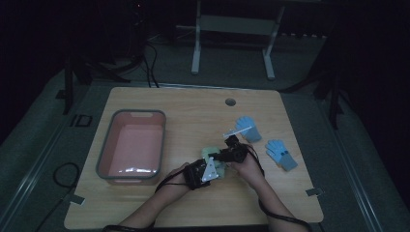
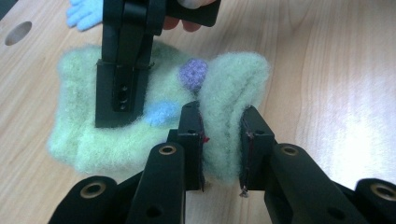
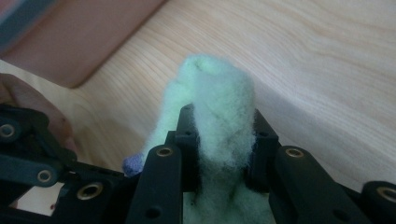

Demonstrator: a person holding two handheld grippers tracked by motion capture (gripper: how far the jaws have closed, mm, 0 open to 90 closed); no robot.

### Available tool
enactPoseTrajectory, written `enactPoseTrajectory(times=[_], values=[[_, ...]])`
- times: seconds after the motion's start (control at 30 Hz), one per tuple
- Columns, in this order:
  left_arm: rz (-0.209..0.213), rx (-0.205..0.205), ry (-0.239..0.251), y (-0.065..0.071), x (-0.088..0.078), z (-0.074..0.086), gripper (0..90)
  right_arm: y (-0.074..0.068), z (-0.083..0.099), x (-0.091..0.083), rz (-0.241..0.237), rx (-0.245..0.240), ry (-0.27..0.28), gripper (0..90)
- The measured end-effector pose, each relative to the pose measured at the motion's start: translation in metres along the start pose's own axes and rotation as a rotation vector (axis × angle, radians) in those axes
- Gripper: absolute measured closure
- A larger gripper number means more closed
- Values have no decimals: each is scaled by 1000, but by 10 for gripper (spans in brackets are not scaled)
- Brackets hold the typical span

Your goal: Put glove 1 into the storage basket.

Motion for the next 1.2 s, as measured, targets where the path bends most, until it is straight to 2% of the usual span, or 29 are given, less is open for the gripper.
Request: enactPoseTrajectory(times=[0.2, 0.27, 0.57, 0.67, 0.77, 0.83, 1.2], values=[[-16, 5, 5, -9, -23, -12, 750, -11, -20, -17, -34, 0, 48, 721], [-23, 3, 9, -13, -32, -15, 750, -18, -31, -24, -33, -18, 69, 721], [-67, 25, 5, -32, -69, -20, 749, -40, -63, -33, -54, -48, 108, 722], [-86, 34, -12, -40, -84, -16, 750, -51, -79, -31, -61, -69, 112, 722], [-97, 34, -19, -45, -90, -13, 750, -57, -86, -28, -62, -80, 116, 723], [-101, 32, -27, -48, -96, -9, 750, -65, -96, -24, -72, -95, 112, 723], [-133, 15, -50, -61, -127, 15, 750, -91, -118, -6, -85, -153, 117, 723]])
Point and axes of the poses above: each handheld gripper's, and its own axes: x roughly forward along the jaws, z roughly out of its underside, y roughly to its right, the point moved 9 cm from there along x, roughly forward along the jaws, and after that the axes turned 4 degrees about z, right-handed, at the moved point
